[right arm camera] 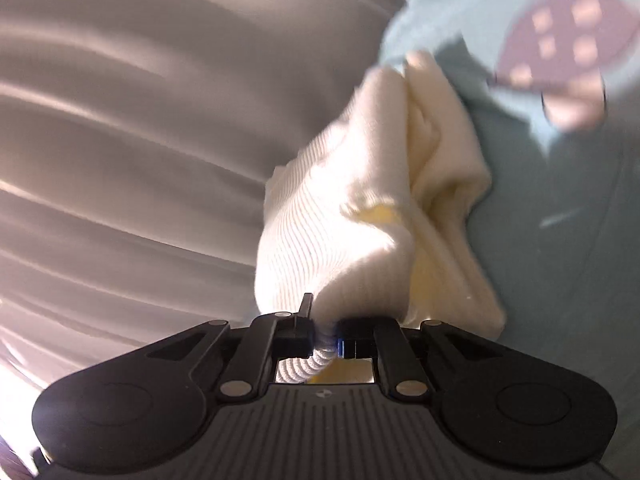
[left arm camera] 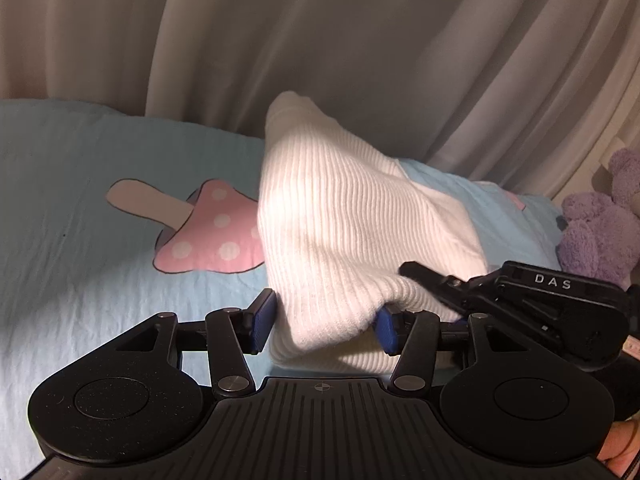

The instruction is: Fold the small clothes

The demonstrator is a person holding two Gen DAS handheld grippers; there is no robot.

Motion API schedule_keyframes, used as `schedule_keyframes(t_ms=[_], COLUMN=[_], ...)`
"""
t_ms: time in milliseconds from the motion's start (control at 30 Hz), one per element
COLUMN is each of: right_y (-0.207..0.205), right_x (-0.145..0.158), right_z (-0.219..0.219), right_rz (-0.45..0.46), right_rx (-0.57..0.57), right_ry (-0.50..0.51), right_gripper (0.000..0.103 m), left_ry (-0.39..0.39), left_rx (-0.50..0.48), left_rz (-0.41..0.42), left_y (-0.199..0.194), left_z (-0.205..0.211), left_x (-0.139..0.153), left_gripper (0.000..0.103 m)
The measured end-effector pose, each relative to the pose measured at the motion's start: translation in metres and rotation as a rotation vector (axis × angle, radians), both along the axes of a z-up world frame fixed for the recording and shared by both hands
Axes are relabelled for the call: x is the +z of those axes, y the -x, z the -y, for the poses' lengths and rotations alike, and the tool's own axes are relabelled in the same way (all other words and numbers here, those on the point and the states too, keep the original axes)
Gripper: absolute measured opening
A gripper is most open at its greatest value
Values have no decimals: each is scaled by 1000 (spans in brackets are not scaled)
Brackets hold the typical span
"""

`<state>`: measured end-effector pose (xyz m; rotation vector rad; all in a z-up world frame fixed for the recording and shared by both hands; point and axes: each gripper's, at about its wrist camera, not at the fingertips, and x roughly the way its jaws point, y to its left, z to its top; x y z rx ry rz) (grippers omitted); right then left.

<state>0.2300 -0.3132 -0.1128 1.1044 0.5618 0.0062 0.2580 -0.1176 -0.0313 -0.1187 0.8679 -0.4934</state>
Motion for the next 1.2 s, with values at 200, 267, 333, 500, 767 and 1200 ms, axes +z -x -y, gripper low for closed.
schedule_keyframes(t_ms=[200,267,333,500,767,1200], right_y=[21,24,27,34,57,36], right_x=[47,41,27,25,39,35], right_z=[-23,-26,-25,-6,27,23], right_rz=[11,-54,-121,-88,-79,-79], right_rx=[2,25,59,102,-13,26], right_ry=[468,534,545,466,478,464], right_gripper=[7,7,7,16,23,40], left_ry=[-69,-73,-92,-110,-104,-74], left_rx=[-14,-9,-3,12,37,-7], left_rz=[-13,-25,-40,-72,-91,37], left_y=[5,4,2,2,5,-11], left_z=[7,6,5,-6,-42,-17], left_x=[-8,-11,-14,-20,-1,16], left_gripper=[60,60,60,60,58,67])
